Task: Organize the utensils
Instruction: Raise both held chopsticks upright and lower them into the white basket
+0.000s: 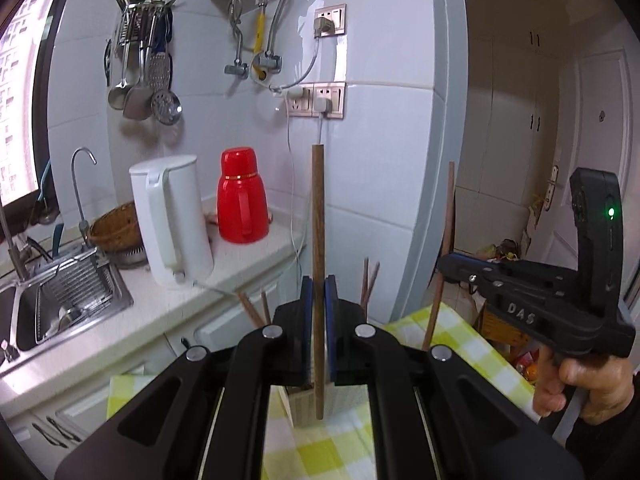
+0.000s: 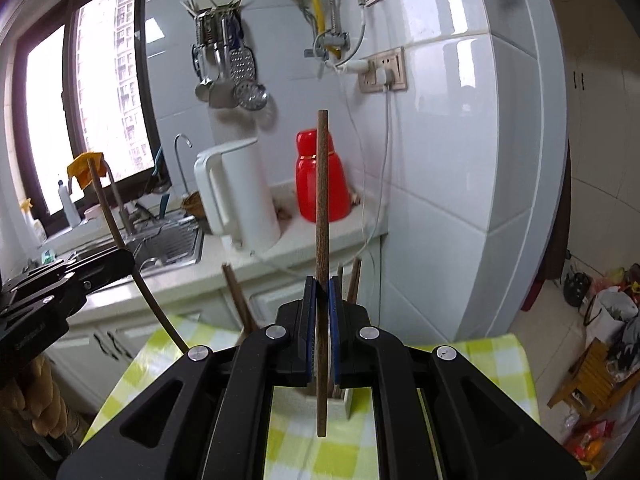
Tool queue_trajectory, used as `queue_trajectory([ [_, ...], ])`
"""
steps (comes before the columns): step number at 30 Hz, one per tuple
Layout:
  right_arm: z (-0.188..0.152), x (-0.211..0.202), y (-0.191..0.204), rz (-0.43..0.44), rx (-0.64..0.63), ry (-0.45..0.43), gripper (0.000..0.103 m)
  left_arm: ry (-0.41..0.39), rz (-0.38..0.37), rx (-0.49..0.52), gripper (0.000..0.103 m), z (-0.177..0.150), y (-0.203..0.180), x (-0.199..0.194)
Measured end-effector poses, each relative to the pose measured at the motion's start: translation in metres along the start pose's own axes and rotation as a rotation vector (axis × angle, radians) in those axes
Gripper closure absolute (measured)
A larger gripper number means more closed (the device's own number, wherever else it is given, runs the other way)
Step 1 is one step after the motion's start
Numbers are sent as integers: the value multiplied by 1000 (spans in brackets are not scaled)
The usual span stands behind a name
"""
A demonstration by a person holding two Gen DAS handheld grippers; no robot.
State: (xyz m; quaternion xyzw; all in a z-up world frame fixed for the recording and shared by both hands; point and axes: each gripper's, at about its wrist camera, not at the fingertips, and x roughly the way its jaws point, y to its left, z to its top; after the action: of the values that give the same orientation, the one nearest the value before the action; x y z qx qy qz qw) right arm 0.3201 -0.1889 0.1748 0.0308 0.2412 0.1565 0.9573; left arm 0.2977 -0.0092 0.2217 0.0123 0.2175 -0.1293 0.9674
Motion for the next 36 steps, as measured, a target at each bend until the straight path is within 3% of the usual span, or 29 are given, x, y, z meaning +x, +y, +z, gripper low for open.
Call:
queue_trajectory([
  [10, 0, 38, -14, -12, 56, 1, 97, 18, 13, -4, 97, 14, 7, 41],
  [20, -4, 62, -20, -20, 92, 2, 97, 0, 17, -6, 97, 17, 8, 56],
  [36, -26, 81, -27, -24, 148, 21, 97, 31, 63, 7, 97, -5, 7, 85],
])
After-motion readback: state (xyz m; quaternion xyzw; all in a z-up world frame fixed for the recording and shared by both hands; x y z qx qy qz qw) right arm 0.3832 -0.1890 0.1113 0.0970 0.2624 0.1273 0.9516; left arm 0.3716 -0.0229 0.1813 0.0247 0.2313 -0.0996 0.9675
